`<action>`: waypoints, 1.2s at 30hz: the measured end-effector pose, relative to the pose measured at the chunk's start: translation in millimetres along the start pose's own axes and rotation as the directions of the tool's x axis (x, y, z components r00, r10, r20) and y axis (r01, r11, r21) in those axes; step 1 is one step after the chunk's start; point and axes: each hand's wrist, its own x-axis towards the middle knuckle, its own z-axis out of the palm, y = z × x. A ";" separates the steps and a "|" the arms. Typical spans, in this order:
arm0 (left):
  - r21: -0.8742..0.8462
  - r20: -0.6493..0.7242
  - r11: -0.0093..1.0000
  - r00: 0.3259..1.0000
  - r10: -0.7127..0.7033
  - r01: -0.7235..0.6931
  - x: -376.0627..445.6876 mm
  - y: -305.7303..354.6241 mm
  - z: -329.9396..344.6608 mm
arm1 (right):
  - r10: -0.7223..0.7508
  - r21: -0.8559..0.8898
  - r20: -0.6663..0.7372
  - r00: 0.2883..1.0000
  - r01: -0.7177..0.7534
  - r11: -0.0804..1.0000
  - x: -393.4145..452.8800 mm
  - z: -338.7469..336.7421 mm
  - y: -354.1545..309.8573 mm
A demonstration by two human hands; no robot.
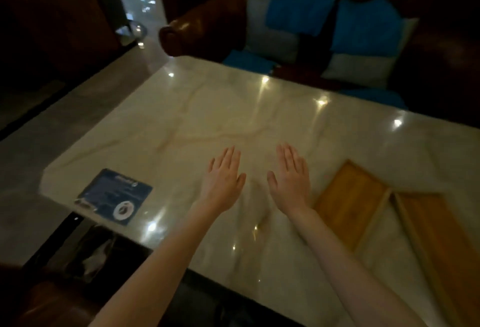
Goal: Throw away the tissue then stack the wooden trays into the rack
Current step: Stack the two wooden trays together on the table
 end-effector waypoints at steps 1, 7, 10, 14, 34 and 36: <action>0.005 0.027 0.999 0.999 0.040 -0.040 7.9 15.5 8.2 | 0.051 -0.011 -0.005 0.999 -0.051 0.999 -6.0 -4.7 19.0; -0.029 0.177 0.980 0.964 0.200 -0.198 35.8 96.9 52.1 | 0.401 -0.039 -0.037 0.915 -0.402 0.915 -62.8 -20.7 105.2; -0.091 0.296 0.986 0.942 0.158 -0.137 38.9 125.8 73.5 | 0.554 -0.035 0.031 0.832 -0.553 0.832 -95.8 -18.7 128.2; -0.111 0.385 0.991 0.916 0.113 -0.076 36.1 141.0 96.6 | 0.689 0.032 0.073 0.721 -0.692 0.721 -126.5 -18.3 140.6; -0.328 0.284 0.912 0.946 -0.155 0.247 -4.8 190.4 99.8 | 0.684 0.421 0.257 0.682 -0.716 0.556 -128.6 -50.5 203.0; -0.359 0.260 0.901 0.954 -0.153 0.242 -9.8 209.7 94.0 | 0.666 0.463 0.255 0.701 -0.693 0.553 -125.2 -64.6 221.9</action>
